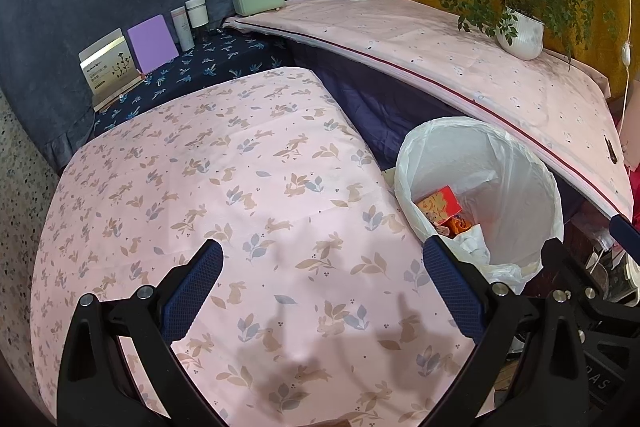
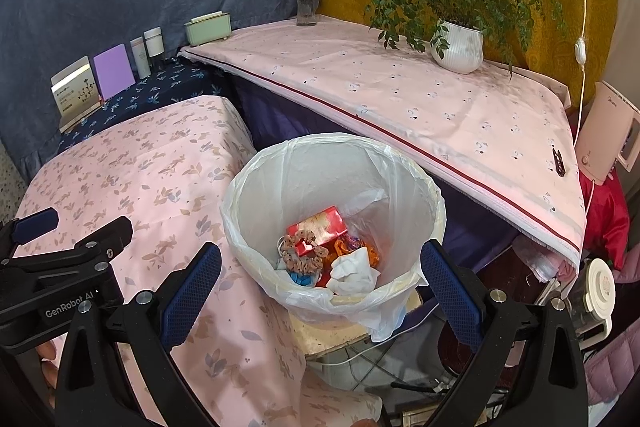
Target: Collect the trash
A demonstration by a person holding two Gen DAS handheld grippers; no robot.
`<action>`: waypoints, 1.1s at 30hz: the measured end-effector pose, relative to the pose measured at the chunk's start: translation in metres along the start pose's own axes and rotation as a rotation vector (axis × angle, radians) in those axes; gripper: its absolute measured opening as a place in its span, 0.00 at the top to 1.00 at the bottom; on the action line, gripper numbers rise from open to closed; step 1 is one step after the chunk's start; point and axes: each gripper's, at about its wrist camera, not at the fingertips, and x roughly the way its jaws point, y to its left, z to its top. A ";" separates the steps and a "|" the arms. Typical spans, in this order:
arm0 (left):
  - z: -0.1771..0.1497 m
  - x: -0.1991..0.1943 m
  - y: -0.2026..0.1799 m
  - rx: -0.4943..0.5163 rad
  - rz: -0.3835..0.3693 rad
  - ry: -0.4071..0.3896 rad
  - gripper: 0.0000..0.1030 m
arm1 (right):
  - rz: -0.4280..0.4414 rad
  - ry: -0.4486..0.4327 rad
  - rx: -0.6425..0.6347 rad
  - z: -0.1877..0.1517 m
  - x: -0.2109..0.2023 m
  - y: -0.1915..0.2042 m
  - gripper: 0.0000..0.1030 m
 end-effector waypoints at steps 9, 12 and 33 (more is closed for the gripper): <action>-0.001 0.002 0.000 0.003 0.001 0.007 0.07 | 0.001 0.007 0.001 -0.002 0.002 0.001 0.07; -0.002 0.003 0.000 0.002 0.003 0.009 0.07 | 0.001 0.009 0.000 -0.001 0.003 0.001 0.07; -0.001 0.006 -0.003 0.021 -0.004 0.012 0.07 | -0.009 0.018 0.012 -0.004 0.006 -0.007 0.07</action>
